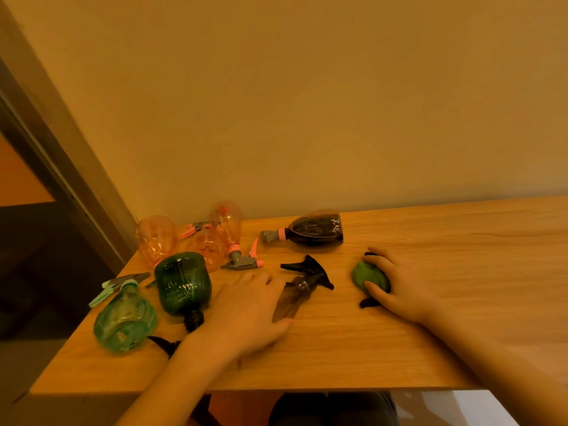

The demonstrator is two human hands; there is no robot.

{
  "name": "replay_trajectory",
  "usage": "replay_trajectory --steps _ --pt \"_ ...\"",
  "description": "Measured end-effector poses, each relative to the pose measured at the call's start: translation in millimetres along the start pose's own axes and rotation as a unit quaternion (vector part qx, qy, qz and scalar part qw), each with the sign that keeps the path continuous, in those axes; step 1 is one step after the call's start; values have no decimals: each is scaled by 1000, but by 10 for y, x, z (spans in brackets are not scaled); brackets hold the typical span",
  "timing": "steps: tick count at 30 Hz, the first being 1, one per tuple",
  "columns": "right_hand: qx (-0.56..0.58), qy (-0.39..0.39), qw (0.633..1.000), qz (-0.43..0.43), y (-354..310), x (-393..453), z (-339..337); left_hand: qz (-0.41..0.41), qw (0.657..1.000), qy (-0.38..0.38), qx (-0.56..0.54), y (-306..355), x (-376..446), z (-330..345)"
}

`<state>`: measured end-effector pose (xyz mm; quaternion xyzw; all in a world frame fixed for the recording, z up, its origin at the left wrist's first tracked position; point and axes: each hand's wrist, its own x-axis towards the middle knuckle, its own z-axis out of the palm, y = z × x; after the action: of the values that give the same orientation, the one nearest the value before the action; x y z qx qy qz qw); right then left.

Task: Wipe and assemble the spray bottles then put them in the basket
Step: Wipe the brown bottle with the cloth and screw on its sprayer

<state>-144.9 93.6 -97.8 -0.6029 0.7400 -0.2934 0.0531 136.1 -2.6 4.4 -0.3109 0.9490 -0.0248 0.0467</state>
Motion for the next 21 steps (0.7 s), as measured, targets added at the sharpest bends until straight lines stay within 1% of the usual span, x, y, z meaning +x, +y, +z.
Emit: replay_trajectory --steps 4,7,11,13,14,16,19,21 --pt "6 -2 1000 7 -36 -5 -14 81 996 -20 -30 -173 28 -19" --pt "3 0 1000 15 -39 -7 -6 121 991 -31 -48 -269 124 -22" --pt "15 -1 1000 18 -34 -6 4 158 985 -18 -62 -359 287 -15" --pt "16 0 1000 16 -29 -3 7 172 984 4 -54 -407 358 0" --pt "16 -1 1000 16 -23 -1 9 170 984 12 -48 -435 384 22" --pt "17 -2 1000 14 -14 -3 13 133 989 21 -61 -484 399 103" --pt "24 6 1000 15 -2 -6 31 51 987 52 -142 -495 361 231" --pt "24 10 999 27 10 7 44 20 978 72 -197 -470 342 299"
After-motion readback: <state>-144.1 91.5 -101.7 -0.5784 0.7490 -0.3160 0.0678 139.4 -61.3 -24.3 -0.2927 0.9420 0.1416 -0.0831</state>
